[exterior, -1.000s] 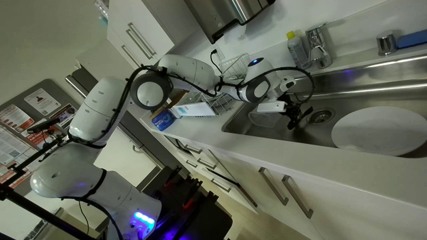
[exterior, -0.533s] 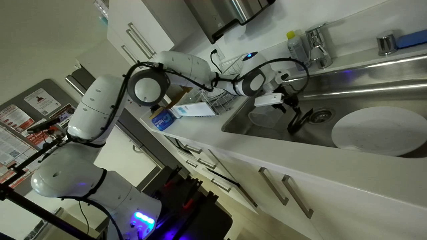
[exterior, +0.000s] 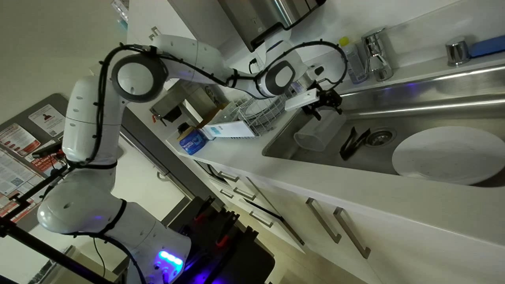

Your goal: Take the tongs in the dish rack and put them in the sink

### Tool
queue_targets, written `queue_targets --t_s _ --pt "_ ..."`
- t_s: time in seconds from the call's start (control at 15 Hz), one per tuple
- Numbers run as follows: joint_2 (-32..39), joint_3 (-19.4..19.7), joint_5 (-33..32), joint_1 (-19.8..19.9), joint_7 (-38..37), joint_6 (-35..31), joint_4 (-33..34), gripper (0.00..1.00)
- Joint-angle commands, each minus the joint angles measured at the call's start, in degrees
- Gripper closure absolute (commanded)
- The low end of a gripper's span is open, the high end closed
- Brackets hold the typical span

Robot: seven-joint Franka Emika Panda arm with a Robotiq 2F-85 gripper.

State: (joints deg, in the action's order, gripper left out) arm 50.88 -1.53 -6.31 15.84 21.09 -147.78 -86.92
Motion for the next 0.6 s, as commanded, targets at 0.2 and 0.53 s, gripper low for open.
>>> queue_targets --t_s 0.2,0.53 --pt "-18.19 -0.16 -0.02 0.94 6.16 -0.01 -18.22 0.0" --pt "-23.9 0.38 0.55 1.02 8.11 0.12 -22.73 0.0"
